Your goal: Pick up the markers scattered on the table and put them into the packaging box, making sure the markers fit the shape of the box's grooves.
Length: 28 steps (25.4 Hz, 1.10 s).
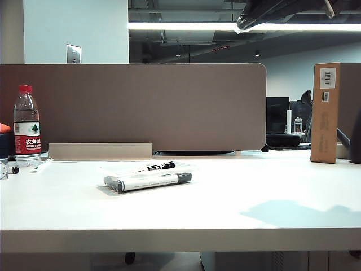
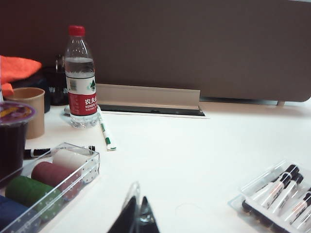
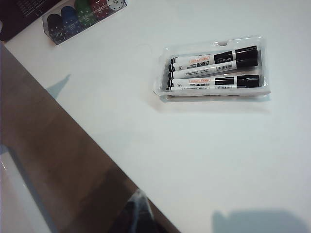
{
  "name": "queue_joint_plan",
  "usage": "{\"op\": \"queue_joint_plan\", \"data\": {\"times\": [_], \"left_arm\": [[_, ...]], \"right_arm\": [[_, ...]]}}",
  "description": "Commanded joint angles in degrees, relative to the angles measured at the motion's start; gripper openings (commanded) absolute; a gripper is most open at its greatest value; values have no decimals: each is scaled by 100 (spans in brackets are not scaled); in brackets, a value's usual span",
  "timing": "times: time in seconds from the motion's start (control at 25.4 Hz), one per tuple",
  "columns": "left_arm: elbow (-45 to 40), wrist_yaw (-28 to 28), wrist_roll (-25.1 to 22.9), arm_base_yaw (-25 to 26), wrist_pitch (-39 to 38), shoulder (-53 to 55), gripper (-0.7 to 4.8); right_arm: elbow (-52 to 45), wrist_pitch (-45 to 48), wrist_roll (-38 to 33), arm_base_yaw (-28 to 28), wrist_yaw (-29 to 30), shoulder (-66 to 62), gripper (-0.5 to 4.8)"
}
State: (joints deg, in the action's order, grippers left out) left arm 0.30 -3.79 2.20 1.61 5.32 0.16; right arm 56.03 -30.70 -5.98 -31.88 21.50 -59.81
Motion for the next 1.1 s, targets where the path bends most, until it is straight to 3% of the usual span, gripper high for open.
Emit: {"op": "queue_joint_plan", "data": {"times": [0.04, 0.2, 1.1], "left_arm": [[15, 13, -334, -2, 50, -2, -2], [15, 13, -522, -2, 57, -2, -2], [15, -28, -341, -2, 114, -2, -2]], "right_arm": [[20, 96, -2, -4, 9, 7, -8], [20, 94, -2, -4, 9, 7, -8], [20, 96, -2, -4, 9, 7, -8]]}}
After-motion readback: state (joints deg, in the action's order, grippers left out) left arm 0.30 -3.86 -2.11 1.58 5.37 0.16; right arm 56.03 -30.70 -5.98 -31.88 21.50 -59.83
